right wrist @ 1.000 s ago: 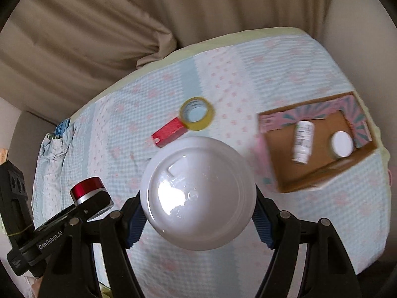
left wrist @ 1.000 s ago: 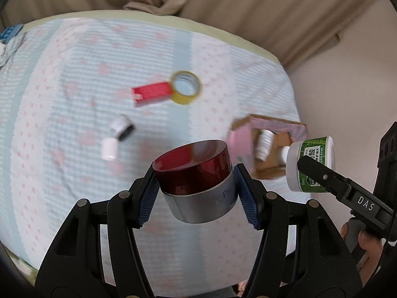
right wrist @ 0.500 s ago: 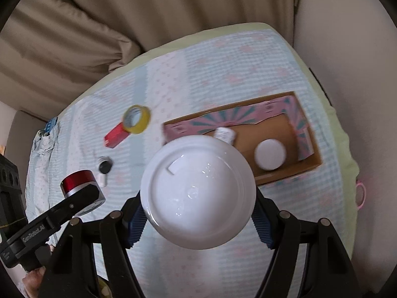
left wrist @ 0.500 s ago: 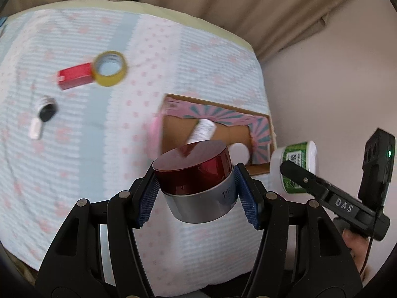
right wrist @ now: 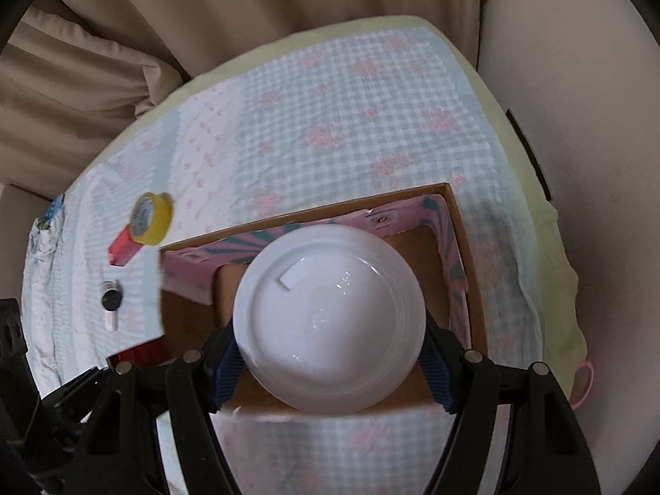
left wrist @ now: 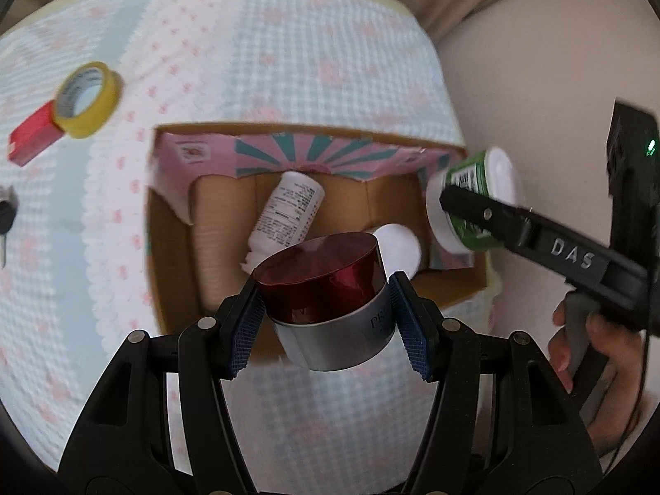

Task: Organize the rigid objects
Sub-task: 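Open both tools to release the tin and jar into the box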

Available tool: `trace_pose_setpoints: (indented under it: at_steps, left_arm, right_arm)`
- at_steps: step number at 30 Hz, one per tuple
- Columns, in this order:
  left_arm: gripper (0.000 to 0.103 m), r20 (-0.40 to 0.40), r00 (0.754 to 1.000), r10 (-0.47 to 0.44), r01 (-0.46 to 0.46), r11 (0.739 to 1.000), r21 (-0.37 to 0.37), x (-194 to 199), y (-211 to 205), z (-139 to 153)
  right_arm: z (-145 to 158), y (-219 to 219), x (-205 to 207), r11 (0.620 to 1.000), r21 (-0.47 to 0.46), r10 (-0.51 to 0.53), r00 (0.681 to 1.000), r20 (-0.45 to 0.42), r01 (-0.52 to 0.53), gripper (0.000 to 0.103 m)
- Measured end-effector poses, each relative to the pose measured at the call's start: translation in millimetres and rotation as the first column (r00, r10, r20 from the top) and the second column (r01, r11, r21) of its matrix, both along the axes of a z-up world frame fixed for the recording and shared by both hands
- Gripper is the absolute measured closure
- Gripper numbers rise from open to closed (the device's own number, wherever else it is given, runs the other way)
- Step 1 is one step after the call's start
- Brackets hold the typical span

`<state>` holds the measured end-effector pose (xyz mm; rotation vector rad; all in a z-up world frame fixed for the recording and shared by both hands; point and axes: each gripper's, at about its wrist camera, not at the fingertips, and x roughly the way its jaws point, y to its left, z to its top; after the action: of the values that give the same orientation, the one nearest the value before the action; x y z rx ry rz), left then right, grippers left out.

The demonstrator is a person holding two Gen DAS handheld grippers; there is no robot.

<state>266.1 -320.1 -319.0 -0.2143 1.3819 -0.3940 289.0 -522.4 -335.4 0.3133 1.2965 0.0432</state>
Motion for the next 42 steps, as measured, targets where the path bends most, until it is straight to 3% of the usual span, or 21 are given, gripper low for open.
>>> trace_pose_setpoints:
  at_steps: [8, 13, 15, 18, 19, 20, 21, 25, 33, 42]
  left_arm:
    - [0.047, -0.059, 0.993, -0.103, 0.107, 0.992, 0.066, 10.8, -35.0, -61.3]
    - [0.047, -0.068, 0.98, -0.187, 0.195, 0.972, 0.135, 6.1, -48.9, -73.7]
    - [0.045, -0.049, 0.974, -0.221, 0.226, 0.96, 0.163, 4.9, -53.3, -70.3]
    - [0.001, 0.007, 0.971, -0.239, 0.233, 0.952, 0.201, 4.1, -55.6, -57.0]
    - [0.0, 0.018, 0.97, -0.241, 0.232, 0.95, 0.209, 3.4, -54.0, -53.5]
    - [0.0, 0.023, 0.97, -0.243, 0.233, 0.948, 0.217, 1.8, -50.4, -51.3]
    - [0.0, 0.02, 0.971, -0.239, 0.229, 0.948, 0.222, 0.5, -46.2, -51.0]
    - [0.0, -0.011, 0.985, -0.17, 0.169, 0.966, 0.194, -8.5, -17.5, -52.9]
    - [0.0, 0.012, 0.998, -0.065, 0.062, 0.983, 0.172, -23.9, 17.5, -27.9]
    - [0.0, 0.082, 0.996, -0.042, 0.026, 0.984, 0.179, -44.4, 40.2, 22.4]
  right_arm:
    - [-47.2, -5.9, 23.4, 0.996, -0.046, 0.071, 0.997, -0.016, -0.072, 0.034]
    - [-64.5, -3.4, 26.7, 0.995, -0.033, 0.092, 0.995, -0.036, -0.093, 0.034]
    - [-68.3, -3.8, 26.4, 0.996, -0.031, 0.083, 0.995, -0.054, -0.085, 0.033]
    - [-71.6, -5.0, 28.5, 0.996, -0.034, 0.078, 0.993, -0.084, -0.081, 0.029]
    - [-72.1, -6.1, 29.5, 0.997, -0.026, 0.07, 0.994, -0.089, -0.072, 0.022]
    - [-69.5, -7.8, 29.6, 0.998, -0.017, 0.057, 0.996, -0.073, -0.058, 0.003]
    - [-63.8, -10.4, 28.5, 0.999, -0.006, 0.043, 0.998, -0.046, -0.043, 0.0]
    - [-37.9, -20.6, 15.5, 1.0, -0.025, -0.003, 0.998, 0.06, 0.004, 0.0]
    - [-20.3, -15.0, 0.3, 0.996, -0.085, 0.009, 0.997, 0.079, -0.002, 0.0]
    - [13.6, -7.2, -22.2, 0.995, -0.096, -0.002, 0.994, 0.107, 0.013, 0.0]
